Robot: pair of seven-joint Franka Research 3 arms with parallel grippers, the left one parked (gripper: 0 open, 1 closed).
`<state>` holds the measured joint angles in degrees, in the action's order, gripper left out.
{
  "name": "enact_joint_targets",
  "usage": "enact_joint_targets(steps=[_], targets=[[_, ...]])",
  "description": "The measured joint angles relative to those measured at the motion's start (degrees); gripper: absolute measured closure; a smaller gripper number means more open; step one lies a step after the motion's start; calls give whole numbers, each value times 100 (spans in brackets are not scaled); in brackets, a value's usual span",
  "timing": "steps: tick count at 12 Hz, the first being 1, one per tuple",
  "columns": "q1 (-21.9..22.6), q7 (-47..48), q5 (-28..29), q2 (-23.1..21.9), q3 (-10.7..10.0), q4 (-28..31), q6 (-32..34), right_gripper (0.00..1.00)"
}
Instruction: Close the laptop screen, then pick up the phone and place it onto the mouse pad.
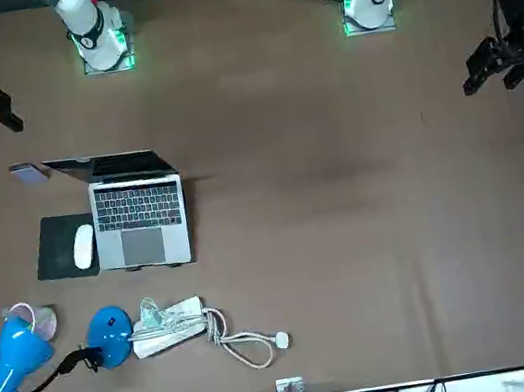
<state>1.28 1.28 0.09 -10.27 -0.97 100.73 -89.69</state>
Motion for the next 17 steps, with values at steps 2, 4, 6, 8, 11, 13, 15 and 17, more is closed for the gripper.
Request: enact_joint_targets(steps=[2, 4, 6, 8, 11, 13, 15, 17], targets=[[0, 5, 0, 1, 0, -2, 9, 0], [0, 15, 0, 5, 0, -2, 42, 0], [3, 15, 0, 14, 1, -2, 47, 0], [36, 23, 0, 54, 31, -1, 94, 0], [148, 211, 0, 211, 122, 96, 139, 0], [281, 284, 1, 309, 146, 306, -42, 0], [407, 304, 4, 351, 155, 581, -226, 5], [512, 337, 25, 363, 158, 775, -325, 31]])
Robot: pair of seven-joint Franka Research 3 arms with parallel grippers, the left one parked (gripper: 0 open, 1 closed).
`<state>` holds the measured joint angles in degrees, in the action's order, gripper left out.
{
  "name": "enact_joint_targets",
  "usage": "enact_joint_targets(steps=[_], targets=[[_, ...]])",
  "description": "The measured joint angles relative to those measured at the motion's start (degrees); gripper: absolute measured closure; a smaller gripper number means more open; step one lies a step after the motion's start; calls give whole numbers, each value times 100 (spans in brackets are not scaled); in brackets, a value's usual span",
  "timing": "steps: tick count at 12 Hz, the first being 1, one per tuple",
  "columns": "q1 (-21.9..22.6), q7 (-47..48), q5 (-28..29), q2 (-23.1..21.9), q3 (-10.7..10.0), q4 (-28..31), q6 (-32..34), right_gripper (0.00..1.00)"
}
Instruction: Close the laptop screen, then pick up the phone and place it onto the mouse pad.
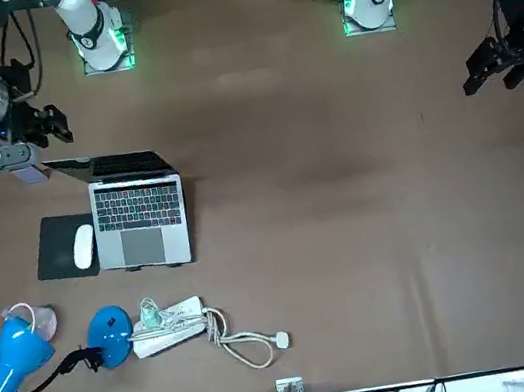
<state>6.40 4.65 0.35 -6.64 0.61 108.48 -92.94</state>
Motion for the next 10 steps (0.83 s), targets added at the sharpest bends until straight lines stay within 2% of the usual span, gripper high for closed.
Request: enact_joint_targets(steps=[3, 4, 6, 10], targets=[[144, 177, 34, -1, 1, 297, -326, 70], [192, 226, 34, 0, 2, 401, -425, 72], [260, 270, 35, -1, 2, 651, -645, 98], [271, 279, 42, 8, 2, 883, -974, 98]])
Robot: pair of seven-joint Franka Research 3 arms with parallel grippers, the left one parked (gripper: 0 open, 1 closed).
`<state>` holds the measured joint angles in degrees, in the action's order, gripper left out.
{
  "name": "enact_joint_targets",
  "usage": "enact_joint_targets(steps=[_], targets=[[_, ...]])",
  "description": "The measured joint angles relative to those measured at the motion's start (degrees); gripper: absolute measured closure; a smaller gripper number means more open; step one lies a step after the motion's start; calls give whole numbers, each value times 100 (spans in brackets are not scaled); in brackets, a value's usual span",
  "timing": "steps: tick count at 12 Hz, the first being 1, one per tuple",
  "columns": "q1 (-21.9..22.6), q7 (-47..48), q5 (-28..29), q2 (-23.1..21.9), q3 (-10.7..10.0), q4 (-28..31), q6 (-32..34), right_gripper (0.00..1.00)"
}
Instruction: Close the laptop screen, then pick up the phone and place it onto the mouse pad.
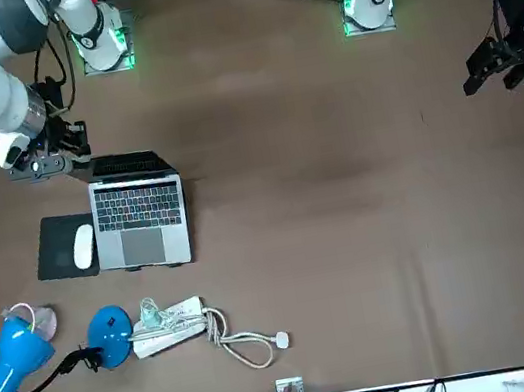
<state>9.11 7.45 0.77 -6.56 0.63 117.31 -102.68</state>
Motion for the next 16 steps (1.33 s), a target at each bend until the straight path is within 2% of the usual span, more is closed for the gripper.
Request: enact_joint_targets(steps=[10, 16], targets=[[1, 212, 49, 296, -1, 41, -838, 98], [1, 228, 51, 958, -3, 40, -1611, 98]])
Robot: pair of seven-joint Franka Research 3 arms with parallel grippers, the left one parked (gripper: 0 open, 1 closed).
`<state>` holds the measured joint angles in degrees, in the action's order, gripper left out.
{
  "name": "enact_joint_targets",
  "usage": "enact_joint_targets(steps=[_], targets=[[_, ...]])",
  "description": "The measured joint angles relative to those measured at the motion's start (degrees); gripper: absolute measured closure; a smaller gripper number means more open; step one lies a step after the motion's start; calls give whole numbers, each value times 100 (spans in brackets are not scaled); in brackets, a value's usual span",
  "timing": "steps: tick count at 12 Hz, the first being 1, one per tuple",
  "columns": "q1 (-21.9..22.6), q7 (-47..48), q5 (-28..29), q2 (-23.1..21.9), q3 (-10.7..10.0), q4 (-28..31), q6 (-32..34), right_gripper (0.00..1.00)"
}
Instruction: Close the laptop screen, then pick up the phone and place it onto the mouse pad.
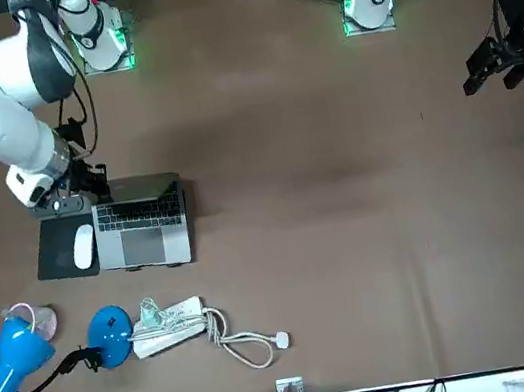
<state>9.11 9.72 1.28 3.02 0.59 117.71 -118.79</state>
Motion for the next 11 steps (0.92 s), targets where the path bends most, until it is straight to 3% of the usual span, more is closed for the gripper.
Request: enact_joint_targets(steps=[11], targets=[[-19, 15, 0, 1206, -52, -19, -1003, 98]])
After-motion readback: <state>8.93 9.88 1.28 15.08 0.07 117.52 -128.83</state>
